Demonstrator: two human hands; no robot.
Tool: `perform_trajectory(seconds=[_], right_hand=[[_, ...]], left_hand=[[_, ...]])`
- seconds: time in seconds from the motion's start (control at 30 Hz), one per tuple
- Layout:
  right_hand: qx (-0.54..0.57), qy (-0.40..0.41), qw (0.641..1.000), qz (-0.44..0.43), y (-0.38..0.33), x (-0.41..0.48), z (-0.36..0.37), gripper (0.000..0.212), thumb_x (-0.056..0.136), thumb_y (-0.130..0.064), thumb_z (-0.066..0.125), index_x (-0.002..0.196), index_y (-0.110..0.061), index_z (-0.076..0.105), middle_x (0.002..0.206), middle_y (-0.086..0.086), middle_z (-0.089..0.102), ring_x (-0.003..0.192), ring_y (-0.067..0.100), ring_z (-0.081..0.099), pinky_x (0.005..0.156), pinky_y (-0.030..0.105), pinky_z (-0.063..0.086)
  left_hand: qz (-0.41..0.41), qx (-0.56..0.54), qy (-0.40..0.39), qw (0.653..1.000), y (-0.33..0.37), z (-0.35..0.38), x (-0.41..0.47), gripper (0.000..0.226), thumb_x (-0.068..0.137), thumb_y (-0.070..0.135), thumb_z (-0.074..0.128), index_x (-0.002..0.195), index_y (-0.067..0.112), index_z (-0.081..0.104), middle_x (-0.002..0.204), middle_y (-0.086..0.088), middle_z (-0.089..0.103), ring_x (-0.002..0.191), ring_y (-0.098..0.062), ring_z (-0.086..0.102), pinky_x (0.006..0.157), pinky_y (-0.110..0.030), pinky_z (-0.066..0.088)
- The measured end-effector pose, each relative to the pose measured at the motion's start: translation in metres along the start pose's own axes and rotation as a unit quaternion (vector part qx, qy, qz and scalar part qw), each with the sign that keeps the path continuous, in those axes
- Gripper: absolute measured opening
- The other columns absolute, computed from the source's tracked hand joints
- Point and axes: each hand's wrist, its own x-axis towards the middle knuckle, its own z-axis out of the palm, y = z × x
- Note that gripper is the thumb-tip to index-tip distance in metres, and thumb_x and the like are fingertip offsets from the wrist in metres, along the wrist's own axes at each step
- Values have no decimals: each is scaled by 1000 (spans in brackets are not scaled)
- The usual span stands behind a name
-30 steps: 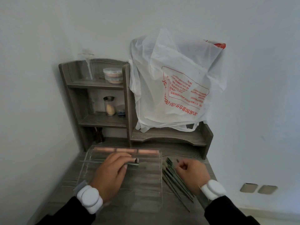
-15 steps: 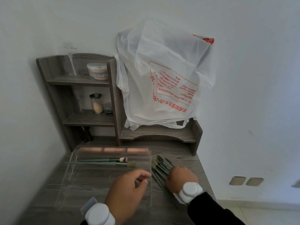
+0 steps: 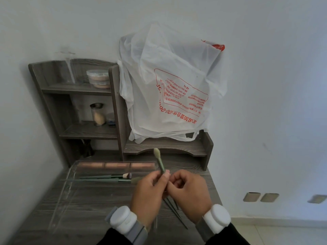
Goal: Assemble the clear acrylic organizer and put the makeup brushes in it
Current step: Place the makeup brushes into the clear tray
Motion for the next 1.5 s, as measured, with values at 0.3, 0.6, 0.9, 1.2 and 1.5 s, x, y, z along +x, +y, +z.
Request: perform_trajectory(seconds=[0.3,0.6,0.9,1.2,1.5], right_hand=[[-127,-49,985,110,44,42,-10,13,75,-38,73,68,-28,70,66,-14,70,66,4,64,65,23,52],[-303,-178,930,107,47,52,23,18,77,-40,60,88,-27,67,96,-1,71,91,23,67,78,30,54],[-319,-169,924,124,32,47,20,28,76,-41,59,93,-22,72,97,2,73,91,25,70,70,27,49],[43,-69,994,65,-50,-2,-7,12,86,-27,74,76,-21,73,61,-5,73,49,2,64,52,18,44],[106,-100,985,90,-40,-8,21,10,86,-17,76,77,-19,79,65,7,74,62,35,69,51,34,50]], left_hand=[[-31,-23,52,998,10,-28,5,16,98,16,56,98,9,70,84,-8,77,75,-22,75,64,-31,59],[-36,12,52,998,18,-45,7,15,97,18,58,96,15,73,82,-9,77,75,-21,75,71,-35,60],[-42,17,50,998,19,-50,1,15,97,17,57,97,10,71,85,-10,77,76,-22,75,72,-35,60],[-15,48,-25,998,0,-41,-2,19,87,35,60,94,26,76,90,-6,77,84,-26,75,81,-48,60],[70,270,-41,960,-7,-69,-6,27,81,37,56,106,34,67,90,3,76,85,-17,71,79,-40,58]])
